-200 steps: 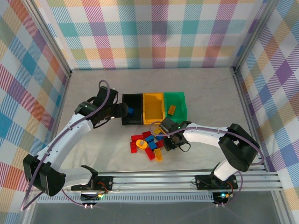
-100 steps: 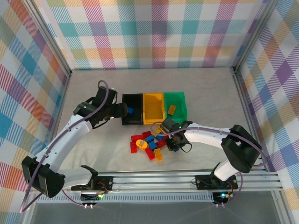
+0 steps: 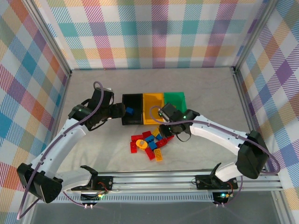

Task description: Sort the legos into containers by color

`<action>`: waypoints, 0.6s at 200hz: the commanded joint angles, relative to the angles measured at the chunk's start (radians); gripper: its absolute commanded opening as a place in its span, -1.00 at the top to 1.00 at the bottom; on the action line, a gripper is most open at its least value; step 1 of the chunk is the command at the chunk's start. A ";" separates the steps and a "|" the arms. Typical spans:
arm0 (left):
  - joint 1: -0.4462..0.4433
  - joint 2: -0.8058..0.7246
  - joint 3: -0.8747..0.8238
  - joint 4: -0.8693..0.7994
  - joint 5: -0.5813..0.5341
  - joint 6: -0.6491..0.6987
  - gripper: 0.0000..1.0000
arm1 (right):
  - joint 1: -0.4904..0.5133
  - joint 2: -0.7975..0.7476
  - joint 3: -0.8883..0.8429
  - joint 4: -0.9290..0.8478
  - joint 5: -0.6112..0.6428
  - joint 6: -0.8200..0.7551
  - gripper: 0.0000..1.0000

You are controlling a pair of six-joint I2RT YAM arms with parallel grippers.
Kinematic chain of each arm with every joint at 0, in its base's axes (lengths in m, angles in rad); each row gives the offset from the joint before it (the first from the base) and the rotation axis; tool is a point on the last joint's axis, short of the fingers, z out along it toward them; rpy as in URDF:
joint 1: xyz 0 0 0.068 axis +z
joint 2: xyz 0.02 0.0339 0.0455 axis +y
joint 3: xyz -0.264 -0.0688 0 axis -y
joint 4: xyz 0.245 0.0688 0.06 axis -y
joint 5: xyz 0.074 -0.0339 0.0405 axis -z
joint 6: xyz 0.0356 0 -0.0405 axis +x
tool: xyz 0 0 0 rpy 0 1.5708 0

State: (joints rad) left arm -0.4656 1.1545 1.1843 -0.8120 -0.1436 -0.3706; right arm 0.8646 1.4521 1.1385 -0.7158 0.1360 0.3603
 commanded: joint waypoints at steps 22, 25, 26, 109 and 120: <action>0.002 -0.064 -0.002 -0.045 -0.032 -0.018 -0.46 | 0.002 0.190 0.271 0.126 -0.074 -0.060 0.34; 0.003 -0.066 -0.001 -0.050 -0.034 -0.016 -0.46 | 0.001 0.208 0.290 0.131 -0.078 -0.062 0.34; 0.003 -0.067 0.000 -0.052 -0.035 -0.017 -0.46 | 0.001 0.214 0.297 0.132 -0.080 -0.063 0.34; 0.002 -0.124 -0.045 -0.082 -0.058 -0.030 -0.46 | -0.044 0.638 0.735 0.121 -0.152 -0.109 0.34; 0.002 -0.122 -0.053 -0.078 -0.049 -0.034 -0.46 | -0.056 0.666 0.765 0.118 -0.158 -0.107 0.32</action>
State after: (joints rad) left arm -0.4656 1.0458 1.1572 -0.8696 -0.1955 -0.3847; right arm 0.8345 2.0712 1.8271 -0.5777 0.0090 0.2737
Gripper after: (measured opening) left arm 0.733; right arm 0.336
